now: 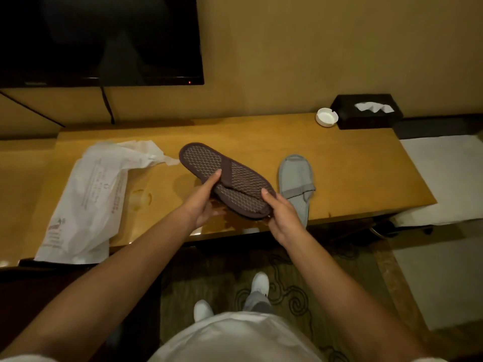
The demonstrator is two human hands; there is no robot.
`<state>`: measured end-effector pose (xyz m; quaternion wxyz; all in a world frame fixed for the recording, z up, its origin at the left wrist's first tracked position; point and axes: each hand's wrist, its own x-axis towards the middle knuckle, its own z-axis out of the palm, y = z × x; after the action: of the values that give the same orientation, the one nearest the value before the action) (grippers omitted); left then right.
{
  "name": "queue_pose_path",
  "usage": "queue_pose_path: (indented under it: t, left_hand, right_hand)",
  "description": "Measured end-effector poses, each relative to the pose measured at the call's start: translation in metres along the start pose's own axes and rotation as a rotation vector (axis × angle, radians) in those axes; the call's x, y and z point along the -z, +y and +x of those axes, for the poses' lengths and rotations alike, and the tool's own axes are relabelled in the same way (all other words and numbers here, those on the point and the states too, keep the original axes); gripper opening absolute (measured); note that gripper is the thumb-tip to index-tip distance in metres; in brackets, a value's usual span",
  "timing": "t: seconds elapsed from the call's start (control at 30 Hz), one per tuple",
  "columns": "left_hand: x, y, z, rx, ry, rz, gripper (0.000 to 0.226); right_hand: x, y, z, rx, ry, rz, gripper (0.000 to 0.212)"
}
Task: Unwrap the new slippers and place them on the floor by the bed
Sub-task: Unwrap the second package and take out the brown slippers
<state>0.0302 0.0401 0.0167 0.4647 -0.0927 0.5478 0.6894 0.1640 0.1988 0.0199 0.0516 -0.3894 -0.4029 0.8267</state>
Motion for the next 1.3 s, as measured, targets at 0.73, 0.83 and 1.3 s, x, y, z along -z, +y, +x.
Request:
queue_pose_path:
  t: [0.73,0.83,1.3]
  left_hand:
    - [0.002,-0.019,0.026,-0.092,0.207,0.107,0.039]
    - [0.008,-0.017,0.027,-0.092,0.225,0.075,0.044]
    - [0.015,-0.009,0.02,-0.109,0.228,0.052,0.049]
  right_hand:
    - [0.066,0.011,0.008,0.139,0.365,-0.857,0.016]
    - [0.098,-0.007,0.015,0.235,0.647,-0.945,0.025]
    - [0.112,-0.004,0.042,-0.253,0.523,-0.566,0.071]
